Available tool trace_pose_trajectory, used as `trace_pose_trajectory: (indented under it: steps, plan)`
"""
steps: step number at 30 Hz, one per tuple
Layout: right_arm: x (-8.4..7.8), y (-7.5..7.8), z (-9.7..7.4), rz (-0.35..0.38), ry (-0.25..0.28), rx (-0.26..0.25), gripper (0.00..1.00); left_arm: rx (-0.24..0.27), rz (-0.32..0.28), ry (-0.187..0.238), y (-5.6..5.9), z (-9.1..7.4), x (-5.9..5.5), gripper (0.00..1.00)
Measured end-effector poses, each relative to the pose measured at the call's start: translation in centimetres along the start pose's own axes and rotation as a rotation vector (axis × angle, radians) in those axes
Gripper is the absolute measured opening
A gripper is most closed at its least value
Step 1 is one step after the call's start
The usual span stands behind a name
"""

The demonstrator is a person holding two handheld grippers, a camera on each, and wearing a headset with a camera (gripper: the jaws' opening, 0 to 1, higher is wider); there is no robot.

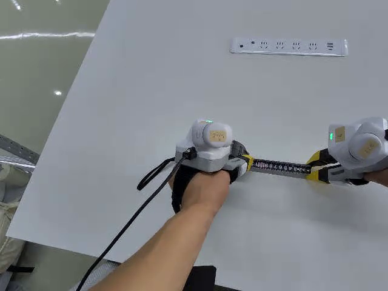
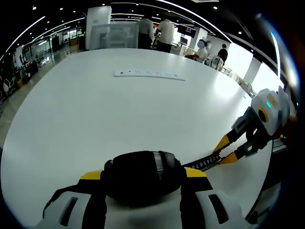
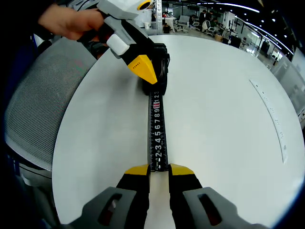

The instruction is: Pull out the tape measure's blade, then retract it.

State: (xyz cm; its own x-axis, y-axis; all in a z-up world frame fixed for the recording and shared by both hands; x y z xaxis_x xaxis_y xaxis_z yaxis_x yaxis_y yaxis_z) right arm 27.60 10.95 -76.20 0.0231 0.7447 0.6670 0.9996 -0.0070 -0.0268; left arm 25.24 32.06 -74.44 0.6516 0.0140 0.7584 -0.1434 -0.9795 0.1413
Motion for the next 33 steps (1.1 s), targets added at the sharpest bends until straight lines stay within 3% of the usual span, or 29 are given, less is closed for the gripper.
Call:
trace_pose_trajectory:
  steps: [33]
  plan:
    - [2.0, 0.2, 1.9, -0.024, 0.029, 0.022, 0.10, -0.012, -0.015, -0.001, -0.2, 0.1, -0.1, 0.59]
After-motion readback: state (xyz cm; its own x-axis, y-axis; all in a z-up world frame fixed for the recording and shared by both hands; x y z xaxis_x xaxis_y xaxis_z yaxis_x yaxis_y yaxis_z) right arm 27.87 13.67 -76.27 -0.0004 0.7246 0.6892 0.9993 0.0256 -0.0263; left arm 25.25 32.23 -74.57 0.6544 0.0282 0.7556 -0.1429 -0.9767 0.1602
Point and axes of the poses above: the centre of the closed fingertips' face, and the gripper's own axes: z roughly forward along the fingers, y roughly to its right, x roughly out of its top, the point moved 7 cm from there along -z, roughly backward along the fingers, and after that the axes turned 11 degrees about y, right-handed, at the moved point
